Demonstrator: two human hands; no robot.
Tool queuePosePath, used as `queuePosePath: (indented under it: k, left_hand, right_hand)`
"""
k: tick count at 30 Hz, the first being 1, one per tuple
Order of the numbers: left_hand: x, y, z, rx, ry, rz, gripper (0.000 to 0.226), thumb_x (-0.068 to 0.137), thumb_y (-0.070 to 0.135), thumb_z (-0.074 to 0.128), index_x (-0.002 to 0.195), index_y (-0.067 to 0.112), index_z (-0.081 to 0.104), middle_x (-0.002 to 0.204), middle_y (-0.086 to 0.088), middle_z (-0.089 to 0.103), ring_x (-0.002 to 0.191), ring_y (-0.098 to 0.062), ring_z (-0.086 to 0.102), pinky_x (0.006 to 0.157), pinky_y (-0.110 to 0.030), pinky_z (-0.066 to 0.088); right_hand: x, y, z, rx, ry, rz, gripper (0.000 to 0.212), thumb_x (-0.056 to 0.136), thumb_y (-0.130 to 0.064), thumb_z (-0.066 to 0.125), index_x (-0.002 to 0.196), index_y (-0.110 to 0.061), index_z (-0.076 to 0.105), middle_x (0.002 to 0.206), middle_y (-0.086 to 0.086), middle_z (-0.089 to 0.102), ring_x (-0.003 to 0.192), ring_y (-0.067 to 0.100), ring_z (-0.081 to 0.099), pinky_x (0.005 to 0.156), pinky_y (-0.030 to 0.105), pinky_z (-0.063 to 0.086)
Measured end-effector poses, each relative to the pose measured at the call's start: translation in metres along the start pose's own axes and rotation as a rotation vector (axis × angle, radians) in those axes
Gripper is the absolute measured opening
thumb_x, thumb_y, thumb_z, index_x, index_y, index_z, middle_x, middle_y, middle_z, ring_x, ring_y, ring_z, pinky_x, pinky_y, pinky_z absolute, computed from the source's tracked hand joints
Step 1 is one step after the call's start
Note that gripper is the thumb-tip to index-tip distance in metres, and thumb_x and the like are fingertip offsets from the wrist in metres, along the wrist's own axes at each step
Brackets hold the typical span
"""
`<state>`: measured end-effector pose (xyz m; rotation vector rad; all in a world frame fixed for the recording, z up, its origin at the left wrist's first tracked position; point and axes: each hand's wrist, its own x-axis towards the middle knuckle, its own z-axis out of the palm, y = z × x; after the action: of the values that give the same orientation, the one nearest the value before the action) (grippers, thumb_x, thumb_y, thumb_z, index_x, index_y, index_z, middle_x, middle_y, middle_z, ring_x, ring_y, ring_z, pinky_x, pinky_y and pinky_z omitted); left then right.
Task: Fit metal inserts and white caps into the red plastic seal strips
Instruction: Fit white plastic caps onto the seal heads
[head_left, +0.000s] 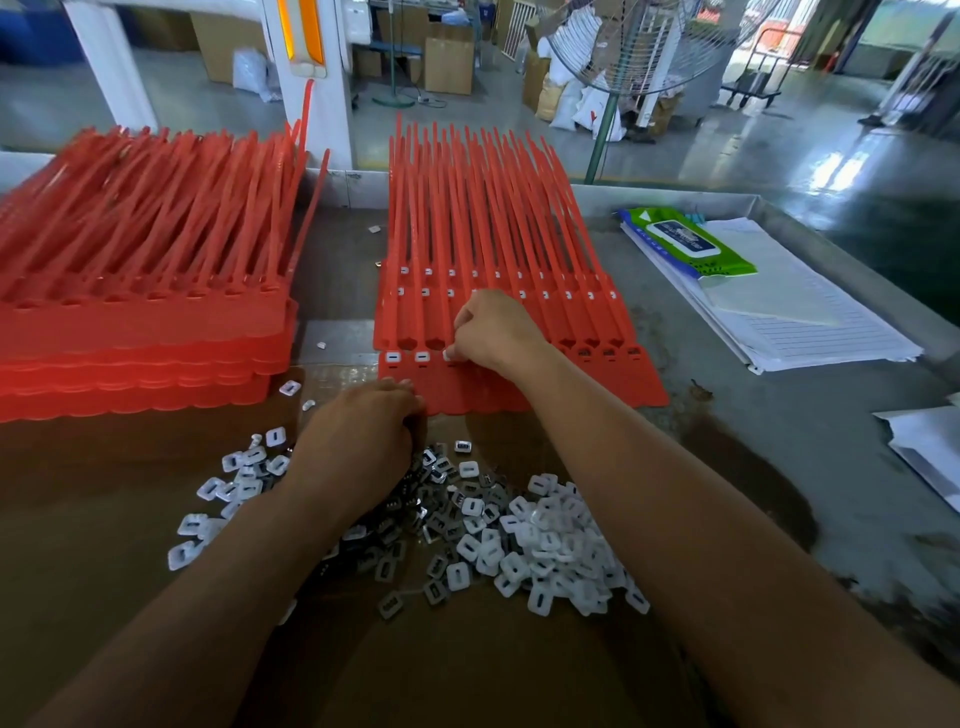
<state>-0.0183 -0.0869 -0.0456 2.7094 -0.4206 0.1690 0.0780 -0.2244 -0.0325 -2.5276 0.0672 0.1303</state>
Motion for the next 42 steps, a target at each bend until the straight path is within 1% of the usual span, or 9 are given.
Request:
queuePosePath:
  k: [5,13,17,20,24,26,30,33,42]
  left_hand:
    - [-0.001,0.001,0.001,-0.009,0.016,-0.006,0.033,0.084,0.006,0.046,0.111,0.015,0.064,0.127,0.000,0.056,0.116,-0.018,0.050,0.093,-0.028,0.038]
    - [-0.002,0.002,0.000,-0.010,0.012,0.000,0.031,0.085,0.007,0.046,0.109,0.013,0.064,0.122,-0.003,0.058,0.110,-0.020,0.054,0.090,-0.030,0.040]
    - [-0.002,0.001,0.000,-0.008,0.007,-0.002,0.033,0.084,0.006,0.046,0.111,0.014,0.063,0.125,-0.002,0.057,0.114,-0.019,0.052,0.092,-0.030,0.039]
    - [-0.001,0.000,0.000,-0.004,0.006,-0.001,0.035,0.085,0.006,0.045,0.114,0.015,0.062,0.129,0.000,0.054,0.119,-0.018,0.048,0.095,-0.028,0.036]
    - [-0.001,-0.002,0.001,-0.001,0.001,0.005,0.037,0.084,0.005,0.045,0.116,0.016,0.060,0.132,0.001,0.051,0.123,-0.016,0.045,0.098,-0.026,0.034]
    - [-0.001,-0.003,0.001,-0.001,0.001,0.004,0.037,0.084,0.005,0.045,0.116,0.016,0.061,0.132,0.001,0.051,0.123,-0.016,0.045,0.098,-0.027,0.034]
    - [-0.001,-0.003,0.002,0.007,-0.004,0.006,0.036,0.085,0.006,0.044,0.116,0.015,0.060,0.131,-0.001,0.053,0.120,-0.017,0.048,0.097,-0.029,0.036]
    - [-0.001,-0.005,0.003,0.015,-0.014,-0.005,0.039,0.085,0.006,0.043,0.121,0.017,0.057,0.133,0.001,0.050,0.122,-0.017,0.045,0.100,-0.029,0.033]
    - [0.001,-0.006,0.006,0.015,-0.012,-0.019,0.043,0.084,0.005,0.043,0.123,0.017,0.054,0.137,0.004,0.046,0.126,-0.013,0.040,0.104,-0.028,0.029]
  right_hand:
    - [0.008,-0.002,0.002,0.017,0.013,0.065,0.030,0.072,-0.015,0.074,0.097,-0.005,0.062,0.096,0.008,0.065,0.090,0.024,0.060,0.081,0.036,0.050]
    - [0.009,-0.008,0.001,-0.079,-0.010,0.075,0.034,0.071,-0.018,0.077,0.079,-0.014,0.044,0.070,0.001,0.049,0.073,0.020,0.048,0.067,0.031,0.041]
    - [0.010,-0.002,0.002,-0.032,-0.029,0.075,0.026,0.073,-0.020,0.075,0.075,-0.012,0.051,0.083,0.007,0.056,0.080,0.023,0.055,0.075,0.033,0.049]
    - [0.006,0.000,0.002,0.015,-0.029,0.071,0.028,0.074,-0.021,0.075,0.094,-0.007,0.061,0.103,0.009,0.061,0.099,0.025,0.058,0.088,0.038,0.048]
    - [-0.008,0.004,-0.008,0.094,-0.059,-0.032,0.002,0.084,-0.010,0.063,0.082,-0.010,0.063,0.094,0.004,0.063,0.083,0.013,0.060,0.067,0.020,0.043]
    - [-0.015,0.007,-0.013,0.201,-0.084,-0.045,0.016,0.087,-0.006,0.057,0.076,-0.017,0.056,0.082,-0.002,0.061,0.064,0.006,0.057,0.055,0.015,0.039]
    - [-0.032,0.013,-0.022,0.265,-0.078,-0.070,0.014,0.088,-0.009,0.057,0.079,-0.020,0.055,0.078,-0.004,0.061,0.068,0.005,0.058,0.058,0.017,0.042]
    - [-0.049,0.022,-0.032,0.207,-0.094,-0.131,0.014,0.087,-0.011,0.059,0.077,-0.020,0.058,0.074,-0.005,0.062,0.067,0.006,0.058,0.064,0.020,0.046]
    - [-0.106,0.052,-0.053,-0.080,-0.293,-0.224,0.011,0.083,-0.021,0.064,0.077,-0.029,0.061,0.075,-0.018,0.060,0.068,-0.006,0.055,0.061,0.007,0.040]
